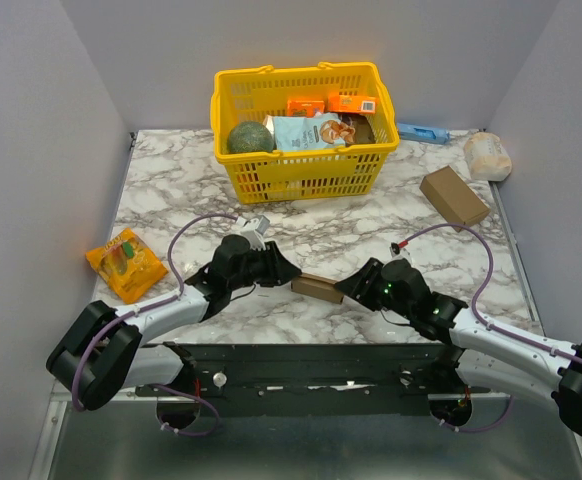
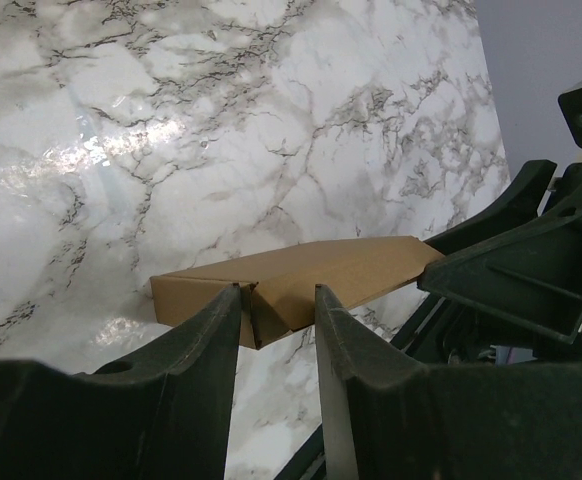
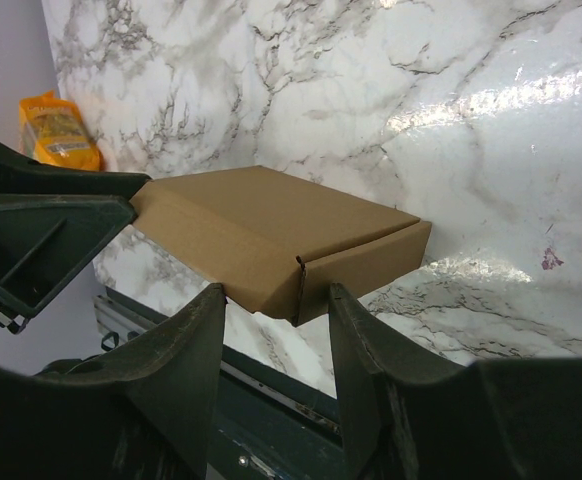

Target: Fold the paper box

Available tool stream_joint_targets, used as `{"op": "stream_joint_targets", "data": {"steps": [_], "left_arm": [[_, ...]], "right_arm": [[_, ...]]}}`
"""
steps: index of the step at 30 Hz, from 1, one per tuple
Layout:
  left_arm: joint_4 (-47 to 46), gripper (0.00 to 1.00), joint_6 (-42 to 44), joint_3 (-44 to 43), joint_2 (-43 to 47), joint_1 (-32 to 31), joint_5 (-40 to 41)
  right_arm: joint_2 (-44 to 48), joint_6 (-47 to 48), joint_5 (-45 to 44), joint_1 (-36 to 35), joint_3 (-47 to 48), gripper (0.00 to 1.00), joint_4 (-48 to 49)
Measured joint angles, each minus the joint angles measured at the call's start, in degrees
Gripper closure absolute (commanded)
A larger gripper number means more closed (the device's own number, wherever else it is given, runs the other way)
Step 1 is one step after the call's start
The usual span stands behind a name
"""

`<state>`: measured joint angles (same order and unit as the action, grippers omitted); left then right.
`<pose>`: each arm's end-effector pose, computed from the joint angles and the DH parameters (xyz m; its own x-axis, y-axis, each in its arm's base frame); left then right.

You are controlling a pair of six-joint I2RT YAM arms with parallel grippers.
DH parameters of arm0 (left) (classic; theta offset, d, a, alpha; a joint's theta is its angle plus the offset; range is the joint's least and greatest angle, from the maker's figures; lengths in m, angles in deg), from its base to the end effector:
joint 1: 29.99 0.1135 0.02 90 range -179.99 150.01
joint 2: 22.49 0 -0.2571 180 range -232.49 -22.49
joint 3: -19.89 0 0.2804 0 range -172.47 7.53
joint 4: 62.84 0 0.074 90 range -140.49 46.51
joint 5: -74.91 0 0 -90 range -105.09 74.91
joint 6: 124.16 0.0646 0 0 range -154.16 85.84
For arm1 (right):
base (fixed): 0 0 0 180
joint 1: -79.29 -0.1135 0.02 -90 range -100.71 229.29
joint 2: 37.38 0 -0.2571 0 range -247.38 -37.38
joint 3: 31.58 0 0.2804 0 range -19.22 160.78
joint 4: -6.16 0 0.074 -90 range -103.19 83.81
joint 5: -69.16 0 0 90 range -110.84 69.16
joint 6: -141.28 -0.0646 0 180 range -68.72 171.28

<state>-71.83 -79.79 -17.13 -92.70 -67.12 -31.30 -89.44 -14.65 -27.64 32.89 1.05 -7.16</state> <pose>0.2217 -0.1904 0.1462 -0.7880 -0.2644 -0.5560 0.3137 0.6048 -0.7320 0.1728 0.1704 0.1483 -0.7460 0.5313 -0.4015 0.0754 0.6664 0.7418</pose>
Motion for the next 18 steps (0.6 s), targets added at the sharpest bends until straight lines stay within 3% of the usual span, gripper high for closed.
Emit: {"op": "stream_joint_targets", "data": {"steps": [18], "left_arm": [[-6.5, 0.7, 0.1, 5.4, 2.2, 0.0, 0.1]], "right_arm": [[0.1, 0.0, 0.0, 0.0, 0.0, 0.5, -0.2]]}}
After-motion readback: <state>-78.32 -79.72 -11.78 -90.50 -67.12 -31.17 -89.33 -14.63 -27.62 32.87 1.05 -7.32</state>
